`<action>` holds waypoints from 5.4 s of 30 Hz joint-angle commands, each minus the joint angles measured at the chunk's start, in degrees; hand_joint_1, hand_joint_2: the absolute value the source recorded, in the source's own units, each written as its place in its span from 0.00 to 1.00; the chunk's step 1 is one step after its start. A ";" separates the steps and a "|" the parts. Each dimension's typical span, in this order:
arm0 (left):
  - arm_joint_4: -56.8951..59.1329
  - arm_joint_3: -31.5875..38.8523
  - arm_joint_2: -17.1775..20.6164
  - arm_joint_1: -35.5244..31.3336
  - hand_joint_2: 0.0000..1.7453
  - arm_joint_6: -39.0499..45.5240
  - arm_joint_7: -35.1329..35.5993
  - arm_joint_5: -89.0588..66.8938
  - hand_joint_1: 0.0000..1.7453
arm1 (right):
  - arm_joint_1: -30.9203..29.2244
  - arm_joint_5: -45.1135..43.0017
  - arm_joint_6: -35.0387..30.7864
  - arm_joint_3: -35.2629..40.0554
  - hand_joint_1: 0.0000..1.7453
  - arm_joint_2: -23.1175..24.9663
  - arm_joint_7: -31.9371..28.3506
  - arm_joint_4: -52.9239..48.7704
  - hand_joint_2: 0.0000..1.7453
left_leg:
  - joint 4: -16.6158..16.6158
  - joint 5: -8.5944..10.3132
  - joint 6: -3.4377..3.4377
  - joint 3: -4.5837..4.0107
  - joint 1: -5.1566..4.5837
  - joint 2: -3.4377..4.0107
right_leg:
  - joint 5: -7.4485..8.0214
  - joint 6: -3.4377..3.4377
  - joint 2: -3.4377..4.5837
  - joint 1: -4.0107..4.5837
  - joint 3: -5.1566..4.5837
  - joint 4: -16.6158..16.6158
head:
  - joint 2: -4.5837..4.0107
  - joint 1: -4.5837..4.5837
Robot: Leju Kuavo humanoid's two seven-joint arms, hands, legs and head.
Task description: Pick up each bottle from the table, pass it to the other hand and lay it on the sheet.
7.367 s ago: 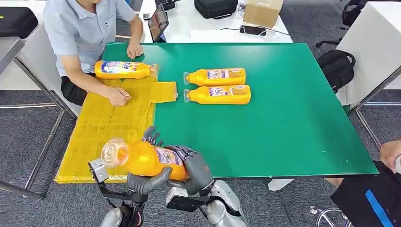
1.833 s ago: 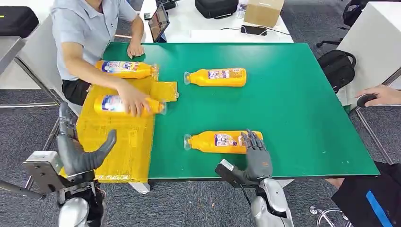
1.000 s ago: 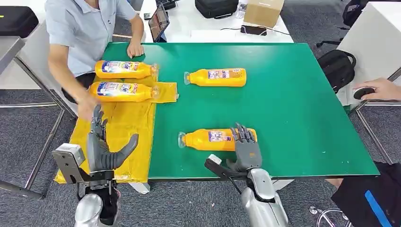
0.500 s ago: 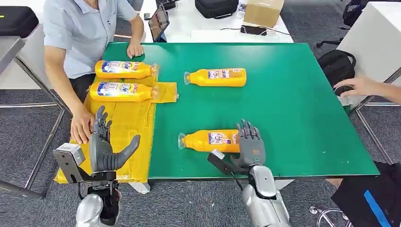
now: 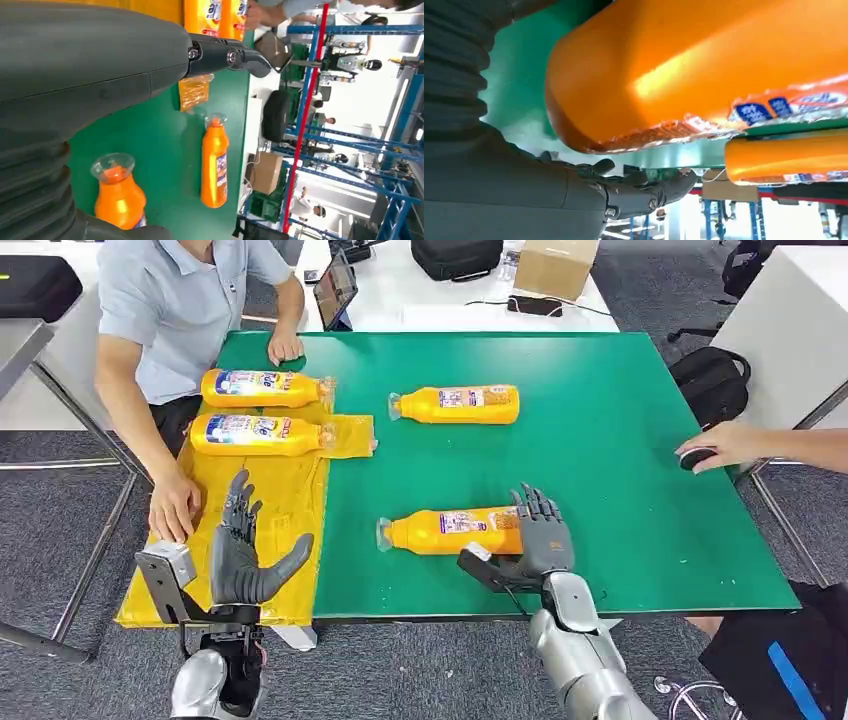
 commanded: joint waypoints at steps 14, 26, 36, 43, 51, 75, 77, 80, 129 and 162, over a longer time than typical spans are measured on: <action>8.70 0.07 -0.04 -5.51 1.00 -1.22 0.67 2.95 0.00 | -6.92 4.37 5.56 4.57 0.80 -1.53 -2.43 17.26 1.00 | -0.11 0.09 0.08 0.57 0.03 -0.08 | 0.13 -0.33 -0.23 0.08 0.54 -0.14 | 0.00 0.02; 6.03 0.70 -0.04 -5.28 1.00 -1.17 0.51 3.08 0.00 | -7.73 -3.34 2.67 3.42 1.00 0.91 -13.21 10.93 1.00 | 0.00 -0.02 0.05 0.49 0.00 0.20 | 0.10 -0.35 0.05 0.06 0.40 0.04 | 0.00 0.00; 5.14 0.80 -0.04 -5.64 1.00 -0.62 -0.64 3.97 0.00 | -7.91 -15.51 7.08 -2.15 1.00 1.84 -20.93 11.39 1.00 | 0.01 0.01 0.04 0.31 0.01 0.06 | 0.10 -0.24 0.03 0.04 0.29 0.03 | 0.00 0.00; 4.00 0.57 -0.04 -6.16 1.00 2.26 -3.03 2.24 0.00 | -7.96 -25.71 11.51 -6.93 1.00 3.60 -26.10 8.10 1.00 | 0.03 0.01 0.06 0.18 0.00 0.01 | 0.07 -0.33 -0.06 0.06 0.17 0.08 | 0.00 0.00; -4.57 2.77 -0.04 -2.59 1.00 11.38 -7.14 2.46 0.00 | -3.59 -47.56 21.04 -9.87 1.00 8.08 -29.81 -9.45 1.00 | 0.06 -0.10 0.06 -0.06 0.00 0.17 | 0.00 -0.35 0.11 0.05 -0.12 0.17 | 0.00 0.00; 7.07 -12.25 4.48 2.00 1.00 -10.82 -3.61 5.64 0.00 | 7.34 -59.78 22.27 8.96 1.00 6.83 -34.78 -21.46 1.00 | -0.11 -0.13 0.10 0.08 -0.05 0.05 | -0.04 -0.34 -0.03 0.02 0.12 -0.03 | 0.00 0.02; 7.00 -12.65 4.54 1.96 1.00 -11.36 -3.53 6.14 0.00 | 8.10 -58.34 21.44 10.87 1.00 7.11 -34.89 -21.27 1.00 | -0.08 -0.03 0.03 -0.20 -0.02 0.05 | 0.07 -0.24 0.01 0.02 -0.17 -0.01 | 0.00 0.02; 6.63 -13.15 4.90 1.98 1.00 -12.80 -3.69 7.29 0.00 | 8.40 -56.73 21.17 13.12 1.00 6.53 -35.58 -21.06 1.00 | -0.11 -0.06 0.05 -0.05 -0.01 0.06 | 0.03 -0.33 -0.02 0.05 -0.06 -0.02 | 0.00 0.00; 7.61 -15.22 2.66 -6.18 1.00 -8.87 -5.06 10.95 0.00 | 6.07 -59.88 16.79 37.78 1.00 11.54 -35.58 -7.17 1.00 | -0.06 -0.07 0.06 -0.04 0.05 0.03 | -0.01 -0.35 -0.08 0.10 -0.02 0.02 | 0.00 0.00; 13.97 -12.55 7.65 -9.64 1.00 -8.37 -3.58 17.67 1.00 | 5.96 -73.10 4.43 39.98 0.00 7.43 -35.58 -15.83 0.00 | -0.09 0.01 0.04 -0.18 0.03 0.00 | 0.06 -0.26 -0.07 0.06 -0.17 0.00 | 0.00 0.00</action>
